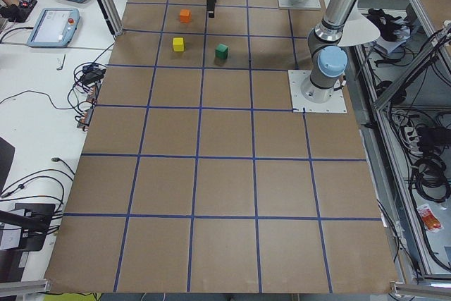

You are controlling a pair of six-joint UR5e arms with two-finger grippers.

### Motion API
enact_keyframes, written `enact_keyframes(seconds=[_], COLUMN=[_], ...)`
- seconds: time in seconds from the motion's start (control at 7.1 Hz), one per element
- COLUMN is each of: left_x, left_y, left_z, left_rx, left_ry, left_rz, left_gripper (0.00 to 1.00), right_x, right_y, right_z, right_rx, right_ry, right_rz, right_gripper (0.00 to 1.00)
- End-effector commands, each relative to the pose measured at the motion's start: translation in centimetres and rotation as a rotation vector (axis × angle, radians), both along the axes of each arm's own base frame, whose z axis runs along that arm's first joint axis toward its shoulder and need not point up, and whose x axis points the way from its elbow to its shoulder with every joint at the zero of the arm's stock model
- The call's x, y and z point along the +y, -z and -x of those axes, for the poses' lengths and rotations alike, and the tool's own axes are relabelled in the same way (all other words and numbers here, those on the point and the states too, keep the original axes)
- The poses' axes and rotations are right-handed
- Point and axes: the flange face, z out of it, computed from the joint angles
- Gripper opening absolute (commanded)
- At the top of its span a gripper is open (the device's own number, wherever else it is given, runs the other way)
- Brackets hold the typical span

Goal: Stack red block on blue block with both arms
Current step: 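Lower the red cube onto the blue cube with the right gripper, then open the right gripper to release the red cube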

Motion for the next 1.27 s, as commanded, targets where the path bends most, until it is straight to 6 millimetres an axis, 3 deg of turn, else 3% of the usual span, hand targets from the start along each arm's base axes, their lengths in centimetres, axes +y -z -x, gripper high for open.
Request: enact_keyframes(seconds=[0.0,0.28,0.7,0.85,0.99,1.13], left_x=[0.0,0.1,0.1,0.1,0.1,0.1], left_y=[0.0,-0.1,-0.1,-0.1,-0.1,-0.1], left_z=[0.0,0.0,0.0,0.0,0.0,0.0], left_rx=[0.0,0.0,0.0,0.0,0.0,0.0], left_ry=[0.0,0.0,0.0,0.0,0.0,0.0], left_rz=[0.0,0.001,0.001,0.003,0.001,0.001], left_gripper=[1.0,1.0,1.0,1.0,1.0,1.0], right_x=[0.1,-0.3,-1.9,-2.5,-2.4,-1.6], right_y=[-0.3,-2.6,-14.4,-18.5,-21.4,-22.9], right_z=[0.1,0.7,-1.1,-3.2,-6.7,-10.1], right_rx=[0.002,0.062,0.012,0.004,0.017,0.025], right_ry=[0.003,-0.002,0.086,0.136,0.155,0.15], right_rz=[-0.002,0.015,-0.018,-0.008,0.01,0.029], right_gripper=[1.0,1.0,1.0,1.0,1.0,1.0])
